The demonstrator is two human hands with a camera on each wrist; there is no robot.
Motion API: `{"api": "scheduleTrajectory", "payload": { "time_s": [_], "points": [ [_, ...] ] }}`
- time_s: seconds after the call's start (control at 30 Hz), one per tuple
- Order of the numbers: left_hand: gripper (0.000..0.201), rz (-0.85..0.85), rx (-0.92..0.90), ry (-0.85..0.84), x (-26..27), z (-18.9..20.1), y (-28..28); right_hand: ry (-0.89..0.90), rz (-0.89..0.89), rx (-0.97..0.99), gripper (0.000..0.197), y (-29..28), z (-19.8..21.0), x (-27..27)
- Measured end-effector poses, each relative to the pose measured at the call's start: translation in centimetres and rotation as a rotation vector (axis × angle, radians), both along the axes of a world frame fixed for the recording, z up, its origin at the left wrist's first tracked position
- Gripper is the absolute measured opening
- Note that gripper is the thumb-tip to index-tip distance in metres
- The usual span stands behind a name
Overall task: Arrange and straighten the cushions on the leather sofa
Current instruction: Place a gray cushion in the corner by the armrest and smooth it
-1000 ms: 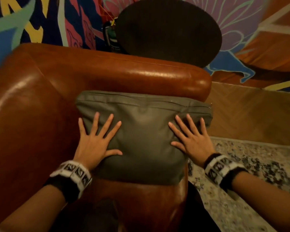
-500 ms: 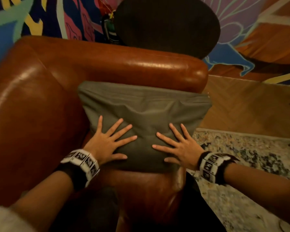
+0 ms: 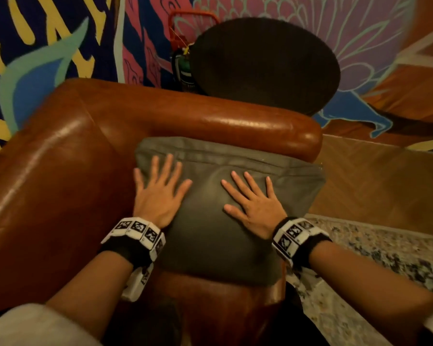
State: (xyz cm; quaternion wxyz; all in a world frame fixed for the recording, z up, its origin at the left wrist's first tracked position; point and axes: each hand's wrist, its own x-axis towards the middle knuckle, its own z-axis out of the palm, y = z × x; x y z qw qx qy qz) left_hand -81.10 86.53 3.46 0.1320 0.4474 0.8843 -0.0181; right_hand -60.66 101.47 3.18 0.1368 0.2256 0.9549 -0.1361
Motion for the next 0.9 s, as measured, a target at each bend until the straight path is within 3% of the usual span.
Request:
{"api": "scheduleTrajectory", "payload": {
  "time_s": [0.1, 0.17, 0.23, 0.33, 0.4, 0.57, 0.63, 0.73, 0.8, 0.9],
  "points": [
    [0.07, 0.396, 0.242, -0.182, -2.5, 1.7, -0.4, 0.011, -0.156, -0.11, 0.079, -1.7, 1.2, -1.5],
    [0.078, 0.656, 0.474, -0.395, -3.4, 2.7, 0.0, 0.012, -0.156, -0.121, 0.074, -3.1, 1.7, -4.3],
    [0.068, 0.784, 0.566, -0.419, -3.6, 3.1, 0.8, 0.064, -0.097, -0.135, 0.064, -4.8, 2.1, -8.1],
    [0.048, 0.75, 0.64, -0.371, -3.6, 2.8, 1.1, 0.076, -0.068, -0.205, 0.056, -6.1, 2.0, -11.1],
    [0.047, 0.729, 0.649, -0.361, -4.0, 2.9, 0.6, 0.01, -0.129, -0.199, 0.055, -4.0, 1.2, -9.8],
    [0.047, 0.766, 0.598, -0.419, -5.0, 2.1, -0.7, -0.257, -0.442, -0.081, 0.055, 5.1, 0.3, 3.3],
    [0.048, 0.8, 0.608, -0.464, -4.9, 1.7, -0.8, -0.318, -0.648, -0.174, 0.064, 6.6, 0.9, 7.8],
    [0.061, 0.909, 0.662, -0.533, -4.6, 1.9, -0.4, -0.072, -0.91, -0.402, 0.077, 6.1, 1.9, 9.2],
    [0.068, 0.943, 0.677, -0.557, -4.4, 2.5, 0.1, 0.157, -1.062, -0.431, 0.068, 5.6, 2.5, 8.2],
    [0.058, 0.879, 0.702, -0.511, -4.9, 3.1, 0.3, 0.38, -1.2, -0.408, 0.049, 6.3, 2.9, 7.7]
  ]
}}
